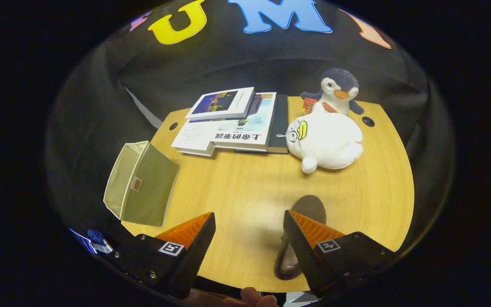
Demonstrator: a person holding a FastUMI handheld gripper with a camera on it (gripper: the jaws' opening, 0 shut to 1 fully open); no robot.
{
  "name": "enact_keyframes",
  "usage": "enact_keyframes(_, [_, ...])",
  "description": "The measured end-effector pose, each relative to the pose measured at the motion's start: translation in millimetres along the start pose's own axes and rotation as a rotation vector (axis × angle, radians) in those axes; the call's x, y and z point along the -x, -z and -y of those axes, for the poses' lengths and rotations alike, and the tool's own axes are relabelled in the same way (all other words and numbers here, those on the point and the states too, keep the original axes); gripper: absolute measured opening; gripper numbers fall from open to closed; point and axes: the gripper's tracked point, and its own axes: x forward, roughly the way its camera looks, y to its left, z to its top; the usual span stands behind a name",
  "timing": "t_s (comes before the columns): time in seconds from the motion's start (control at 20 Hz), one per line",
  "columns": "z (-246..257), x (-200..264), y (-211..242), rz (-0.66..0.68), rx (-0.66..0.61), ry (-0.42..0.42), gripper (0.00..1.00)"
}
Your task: Open the storage box then place both shoes into the box .Put the left shoe in first, then the right shoe, with the right side of both shoes facing outward in a uniform manner.
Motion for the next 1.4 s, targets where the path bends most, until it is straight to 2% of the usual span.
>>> enact_keyframes(0.3, [51, -7, 34, -0.039, -0.034, 0.048, 0.97])
enact_keyframes(0.85, [117, -25, 111, -0.176, 0.006, 0.165, 0.97])
enact_keyframes(1.1, [132, -48, 126, -0.211, -0.031, 0.192, 0.85])
enact_keyframes(1.25, [140, -59, 122, -0.213, -0.029, 0.214, 0.83])
enact_keyframes(1.3, [140, -68, 122, -0.215, -0.029, 0.212, 0.72])
enact_keyframes(1.35, [140, -72, 122, -0.226, -0.019, 0.209, 0.69])
enact_keyframes(1.4, [130, -80, 119, -0.214, -0.020, 0.154, 0.54])
